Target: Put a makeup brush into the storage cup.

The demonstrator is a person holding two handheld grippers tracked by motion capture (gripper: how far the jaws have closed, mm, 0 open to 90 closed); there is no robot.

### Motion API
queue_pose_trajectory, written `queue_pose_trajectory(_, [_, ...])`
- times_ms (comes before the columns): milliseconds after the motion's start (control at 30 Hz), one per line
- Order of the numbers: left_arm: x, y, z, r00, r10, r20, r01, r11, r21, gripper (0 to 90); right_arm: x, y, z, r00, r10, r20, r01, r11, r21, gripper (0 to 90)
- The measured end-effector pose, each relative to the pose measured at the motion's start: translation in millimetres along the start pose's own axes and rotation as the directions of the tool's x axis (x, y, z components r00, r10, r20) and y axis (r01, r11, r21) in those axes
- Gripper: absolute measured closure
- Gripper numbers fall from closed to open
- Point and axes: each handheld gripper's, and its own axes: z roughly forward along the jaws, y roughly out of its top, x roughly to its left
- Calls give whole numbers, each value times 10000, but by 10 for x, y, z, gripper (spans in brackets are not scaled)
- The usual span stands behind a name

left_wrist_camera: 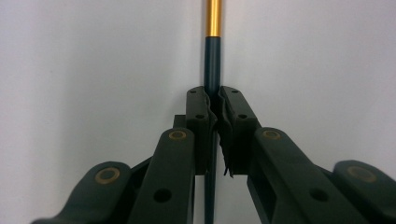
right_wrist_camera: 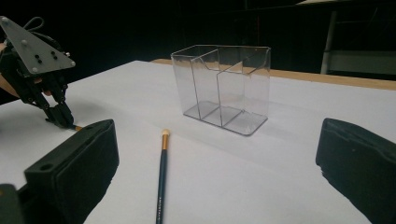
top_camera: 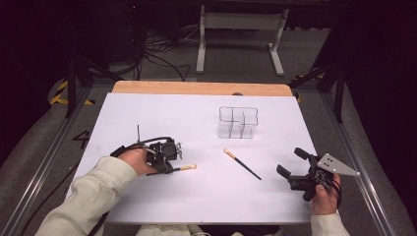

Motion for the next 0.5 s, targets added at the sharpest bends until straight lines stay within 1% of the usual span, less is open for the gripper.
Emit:
queue_pose_trajectory(33, [2,6,0,10000,-36,48,36,10000,32,827,0,0,0,10000,4,0,-4,10000,2,2])
queue_pose_trajectory(133, [7,48,-2,10000,-12,69,9,9993,364,827,1,0,1,10000,1,-4,-1,10000,7,1])
queue_pose_trajectory(167, [7,61,3,9999,-12,136,6,9991,436,827,1,0,1,10000,-12,-19,12,10000,17,2])
queue_pose_trajectory(200, [7,61,3,9999,-12,136,6,9991,436,826,2,0,1,10000,-13,-22,13,10000,16,2])
queue_pose_trajectory(267, [-7,100,11,10000,2,78,-8,9974,716,826,2,0,1,10000,-11,-16,11,10000,4,2])
queue_pose_trajectory(300, [-12,103,24,10000,-15,42,12,9980,631,826,1,-1,0,10000,-5,-14,5,10000,6,2])
queue_pose_trajectory(333, [-9,112,20,10000,56,24,-58,9974,722,826,1,-1,0,10000,-2,-13,2,10000,2,2])
queue_pose_trajectory(367, [-11,116,19,10000,21,20,-23,9971,761,827,1,0,-1,10000,-5,-15,5,10000,-2,2])
queue_pose_trajectory(433, [0,117,12,9999,20,129,-30,9965,835,827,1,1,-3,10000,-25,-5,25,10000,-19,2])
queue_pose_trajectory(467, [1,112,17,10000,12,76,-18,9972,752,827,1,1,-5,10000,-16,-6,16,10000,-6,2])
queue_pose_trajectory(500, [4,109,17,9999,4,135,-14,9973,735,827,-1,1,-5,10000,-5,3,5,10000,-10,2])
